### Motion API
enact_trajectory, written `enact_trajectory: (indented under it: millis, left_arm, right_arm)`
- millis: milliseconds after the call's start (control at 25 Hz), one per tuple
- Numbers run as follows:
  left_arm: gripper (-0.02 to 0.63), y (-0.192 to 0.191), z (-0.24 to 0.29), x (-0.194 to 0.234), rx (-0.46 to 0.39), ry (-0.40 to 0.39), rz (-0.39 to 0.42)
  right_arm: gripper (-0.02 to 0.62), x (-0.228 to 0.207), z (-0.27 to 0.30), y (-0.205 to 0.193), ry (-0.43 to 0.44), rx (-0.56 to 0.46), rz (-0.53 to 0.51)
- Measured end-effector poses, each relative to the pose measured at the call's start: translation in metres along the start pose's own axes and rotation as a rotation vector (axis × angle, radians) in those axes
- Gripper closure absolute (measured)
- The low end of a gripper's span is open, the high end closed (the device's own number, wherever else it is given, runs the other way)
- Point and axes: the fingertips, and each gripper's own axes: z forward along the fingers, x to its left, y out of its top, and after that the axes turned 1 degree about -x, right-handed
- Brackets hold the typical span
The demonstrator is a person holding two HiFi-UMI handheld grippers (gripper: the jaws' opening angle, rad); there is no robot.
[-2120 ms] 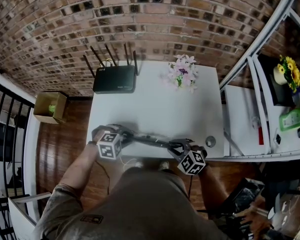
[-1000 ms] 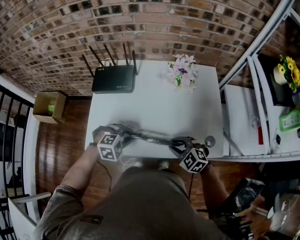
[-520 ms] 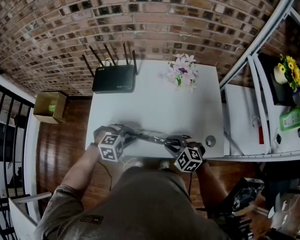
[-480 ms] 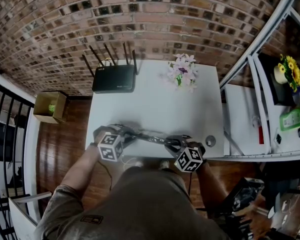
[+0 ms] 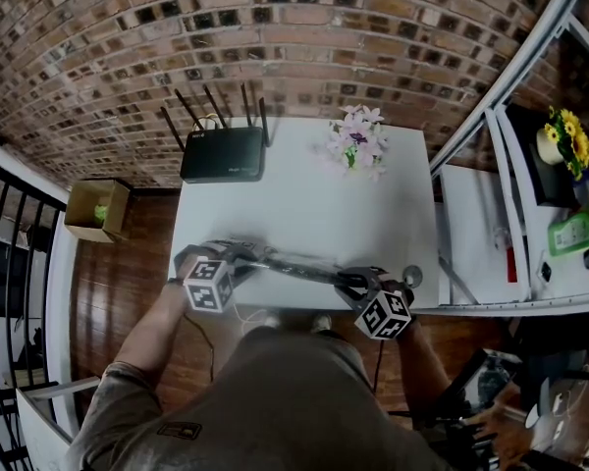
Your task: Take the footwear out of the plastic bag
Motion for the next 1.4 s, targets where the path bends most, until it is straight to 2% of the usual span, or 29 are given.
enact_trajectory:
  millis: [200, 320, 480, 520, 560, 600, 720, 1080, 1400]
  left_arm:
    - [0.402, 0.016, 0.001, -0.003, -0.035, -0.017, 0.015]
    - [0.371, 0.027, 0.006, -0.006, -0.046, -0.026, 0.047]
    - [0.376, 0.041, 0.016, -0.007, -0.035, -0.011, 0.101]
    - [0.404, 0.042, 0.017, -0.007, -0.032, -0.001, 0.11]
    - [0.469, 0.043, 0.018, -0.006, -0.031, 0.01, 0.113]
    - [0.499, 0.042, 0.018, -0.005, -0.031, 0.018, 0.112]
    - [0.548, 0.036, 0.015, -0.003, -0.025, 0.03, 0.106]
    - [0.572, 0.014, 0.007, 0.001, 0.012, 0.05, 0.083]
    - [0.577, 0.017, 0.01, -0.006, 0.004, 0.031, 0.077]
  right_arm:
    - [0.474, 0.0, -0.001, 0.002, 0.0, -0.002, 0.01]
    - [0.474, 0.0, 0.0, 0.004, 0.001, -0.01, 0.01]
    - [0.476, 0.001, 0.0, 0.011, 0.011, -0.025, 0.005]
    - [0.476, 0.002, 0.001, 0.013, 0.013, -0.029, 0.003]
    - [0.476, 0.002, 0.001, 0.014, 0.014, -0.032, 0.0]
    - [0.477, 0.002, 0.001, 0.014, 0.014, -0.033, -0.002]
    - [0.477, 0.002, -0.001, 0.012, 0.007, -0.035, 0.009]
    - [0.475, 0.002, -0.004, 0.007, 0.006, -0.039, 0.027]
    - [0.421, 0.009, 0.012, -0.001, 0.036, 0.013, 0.045]
